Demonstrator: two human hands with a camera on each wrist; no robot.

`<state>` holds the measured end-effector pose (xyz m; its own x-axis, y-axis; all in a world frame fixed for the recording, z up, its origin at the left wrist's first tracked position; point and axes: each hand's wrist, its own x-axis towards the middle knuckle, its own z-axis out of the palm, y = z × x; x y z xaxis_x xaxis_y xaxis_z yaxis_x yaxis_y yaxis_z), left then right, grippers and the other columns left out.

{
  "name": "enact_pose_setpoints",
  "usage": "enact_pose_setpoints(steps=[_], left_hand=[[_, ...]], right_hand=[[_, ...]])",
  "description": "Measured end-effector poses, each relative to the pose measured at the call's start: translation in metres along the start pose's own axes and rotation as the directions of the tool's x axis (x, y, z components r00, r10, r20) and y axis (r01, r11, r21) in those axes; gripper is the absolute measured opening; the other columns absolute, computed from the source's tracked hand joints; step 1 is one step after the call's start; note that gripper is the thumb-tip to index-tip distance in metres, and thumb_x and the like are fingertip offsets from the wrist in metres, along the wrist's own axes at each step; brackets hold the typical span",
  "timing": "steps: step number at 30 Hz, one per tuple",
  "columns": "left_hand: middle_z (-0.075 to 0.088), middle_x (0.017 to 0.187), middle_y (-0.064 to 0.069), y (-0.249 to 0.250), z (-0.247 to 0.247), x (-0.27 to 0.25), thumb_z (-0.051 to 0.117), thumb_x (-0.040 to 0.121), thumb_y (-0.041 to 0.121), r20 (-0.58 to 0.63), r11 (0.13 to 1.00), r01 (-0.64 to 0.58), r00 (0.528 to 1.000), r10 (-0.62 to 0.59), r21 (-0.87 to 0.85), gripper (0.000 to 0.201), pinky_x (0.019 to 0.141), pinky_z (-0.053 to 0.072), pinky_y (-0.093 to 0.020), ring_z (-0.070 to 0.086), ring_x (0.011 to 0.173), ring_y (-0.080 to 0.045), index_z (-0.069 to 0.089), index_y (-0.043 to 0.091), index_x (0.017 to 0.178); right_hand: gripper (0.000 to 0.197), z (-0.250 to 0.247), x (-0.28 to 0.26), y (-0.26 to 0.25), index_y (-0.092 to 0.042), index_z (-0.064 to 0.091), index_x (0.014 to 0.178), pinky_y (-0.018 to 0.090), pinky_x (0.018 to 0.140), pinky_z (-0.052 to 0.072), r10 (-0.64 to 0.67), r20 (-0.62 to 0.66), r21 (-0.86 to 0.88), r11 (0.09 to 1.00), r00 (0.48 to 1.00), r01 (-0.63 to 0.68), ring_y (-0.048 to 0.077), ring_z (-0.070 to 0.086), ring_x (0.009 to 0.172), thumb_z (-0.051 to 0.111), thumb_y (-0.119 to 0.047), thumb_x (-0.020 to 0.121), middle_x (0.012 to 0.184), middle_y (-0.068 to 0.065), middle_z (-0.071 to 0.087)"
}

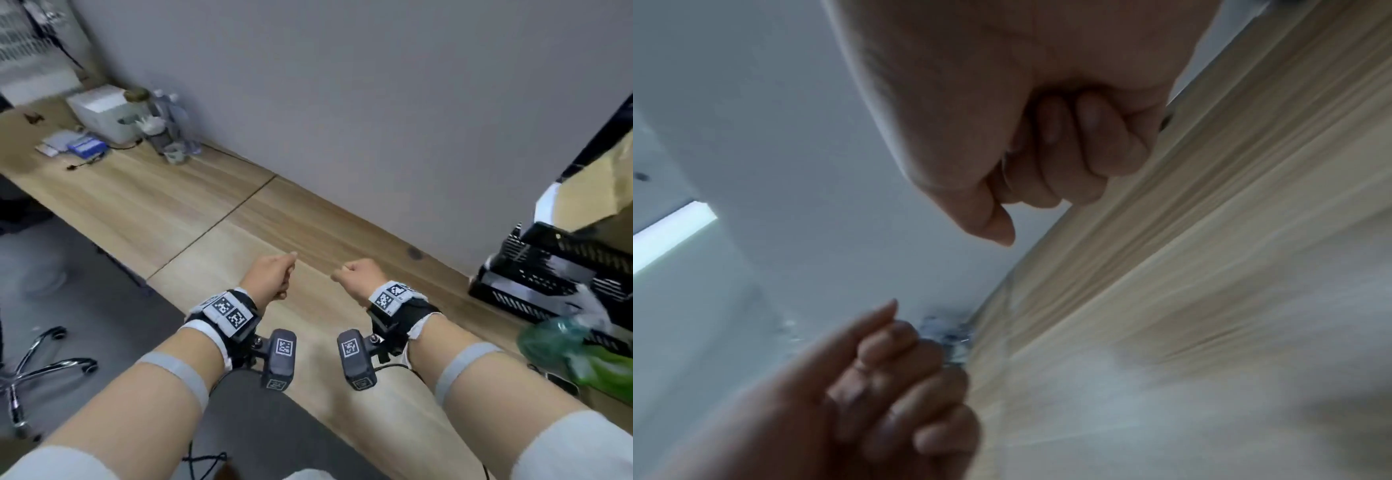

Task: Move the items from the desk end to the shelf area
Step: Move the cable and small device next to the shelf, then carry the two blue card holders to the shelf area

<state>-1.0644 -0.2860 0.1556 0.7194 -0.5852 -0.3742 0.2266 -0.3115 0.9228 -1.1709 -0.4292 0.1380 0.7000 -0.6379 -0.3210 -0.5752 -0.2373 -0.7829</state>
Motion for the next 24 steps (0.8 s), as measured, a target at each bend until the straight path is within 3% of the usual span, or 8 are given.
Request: enact_pose_setpoints(steps=[3, 6, 9, 13, 16, 18, 21, 24], left_hand=[[0.023, 0.048, 0.005, 0.014, -0.091, 0.000, 0.051, 0.099, 0.022, -0.024, 0.985, -0.077, 0.997, 0.074, -0.157, 0.045, 0.046, 0.015, -0.025, 0.020, 0.043, -0.013, 0.033, 0.022, 0.058], [0.020, 0.051, 0.005, 0.027, -0.189, -0.001, 0.053, 0.096, 0.023, -0.069, 0.946, -0.156, 0.987, 0.142, -0.285, 0.044, 0.046, 0.012, -0.028, 0.017, 0.044, -0.014, 0.031, 0.025, 0.058], [0.017, 0.051, 0.006, 0.044, -0.285, -0.003, 0.053, 0.095, 0.026, -0.146, 0.894, -0.232, 0.971, 0.189, -0.383, 0.042, 0.041, 0.011, -0.026, 0.014, 0.043, -0.013, 0.028, 0.026, 0.061], [0.012, 0.052, 0.007, 0.066, -0.375, -0.002, 0.053, 0.096, 0.031, -0.226, 0.790, -0.312, 0.948, 0.223, -0.527, 0.046, 0.040, 0.006, -0.025, 0.007, 0.044, -0.013, 0.026, 0.027, 0.060], [0.010, 0.051, 0.008, 0.074, -0.424, 0.001, 0.052, 0.096, 0.031, -0.280, 0.617, -0.343, 0.939, 0.201, -0.708, 0.049, 0.038, 0.005, -0.024, 0.005, 0.043, -0.011, 0.024, 0.027, 0.057], [0.007, 0.052, 0.007, 0.077, -0.452, 0.007, 0.051, 0.095, 0.029, -0.295, 0.485, -0.344, 0.939, 0.177, -0.804, 0.049, 0.043, 0.002, -0.026, 0.003, 0.044, -0.011, 0.021, 0.027, 0.056], [0.005, 0.053, 0.007, 0.079, -0.488, 0.026, 0.052, 0.095, 0.028, -0.324, 0.433, -0.361, 0.932, 0.160, -0.826, 0.051, 0.048, 0.000, -0.027, 0.001, 0.046, -0.011, 0.020, 0.027, 0.054], [0.010, 0.048, 0.009, 0.081, -0.523, 0.058, 0.055, 0.095, 0.027, -0.374, 0.525, -0.388, 0.917, 0.137, -0.758, 0.053, 0.044, 0.002, -0.026, 0.005, 0.044, -0.010, 0.026, 0.027, 0.050]], right_hand=[[0.043, 0.056, 0.007, -0.090, -0.024, 0.031, 0.055, 0.023, 0.046, 0.015, -0.071, 0.066, 0.156, 0.986, 0.995, 0.060, 0.016, 0.020, 0.042, 0.063, -0.020, 0.084, 0.050, -0.001, 0.026], [0.040, 0.113, 0.009, -0.168, -0.026, 0.033, 0.060, 0.025, 0.048, 0.012, -0.141, 0.161, 0.427, 0.902, 0.977, 0.060, 0.014, 0.019, 0.045, 0.061, -0.017, 0.087, 0.052, -0.003, 0.026], [0.043, 0.165, 0.006, -0.235, -0.026, 0.031, 0.059, 0.021, 0.042, 0.011, -0.189, 0.301, 0.721, 0.687, 0.935, -0.094, 0.011, 0.017, 0.041, 0.057, -0.017, 0.092, 0.047, -0.008, 0.023], [0.046, 0.211, 0.008, -0.295, -0.026, 0.025, 0.057, 0.020, 0.040, 0.009, -0.294, 0.351, 0.888, 0.407, 0.889, -0.215, 0.009, 0.010, 0.042, 0.053, -0.017, 0.093, 0.048, -0.009, 0.014], [0.047, 0.237, 0.020, -0.323, -0.027, 0.015, 0.061, 0.022, 0.041, 0.007, -0.325, 0.325, 0.938, 0.233, 0.888, -0.257, 0.010, 0.006, 0.045, 0.052, -0.012, 0.087, 0.054, -0.008, 0.009], [0.046, 0.253, 0.032, -0.338, -0.026, 0.015, 0.059, 0.023, 0.042, 0.006, -0.316, 0.313, 0.949, 0.133, 0.896, -0.285, 0.010, 0.006, 0.045, 0.050, -0.008, 0.083, 0.054, -0.008, 0.009], [0.043, 0.277, 0.056, -0.361, -0.026, 0.016, 0.058, 0.024, 0.044, 0.005, -0.332, 0.309, 0.951, 0.086, 0.891, -0.297, 0.010, 0.005, 0.045, 0.049, -0.006, 0.076, 0.053, -0.008, 0.008], [0.043, 0.309, 0.094, -0.389, -0.027, 0.015, 0.059, 0.024, 0.043, 0.004, -0.345, 0.335, 0.942, 0.133, 0.877, -0.308, 0.011, 0.004, 0.045, 0.045, -0.005, 0.080, 0.051, -0.008, 0.008]])
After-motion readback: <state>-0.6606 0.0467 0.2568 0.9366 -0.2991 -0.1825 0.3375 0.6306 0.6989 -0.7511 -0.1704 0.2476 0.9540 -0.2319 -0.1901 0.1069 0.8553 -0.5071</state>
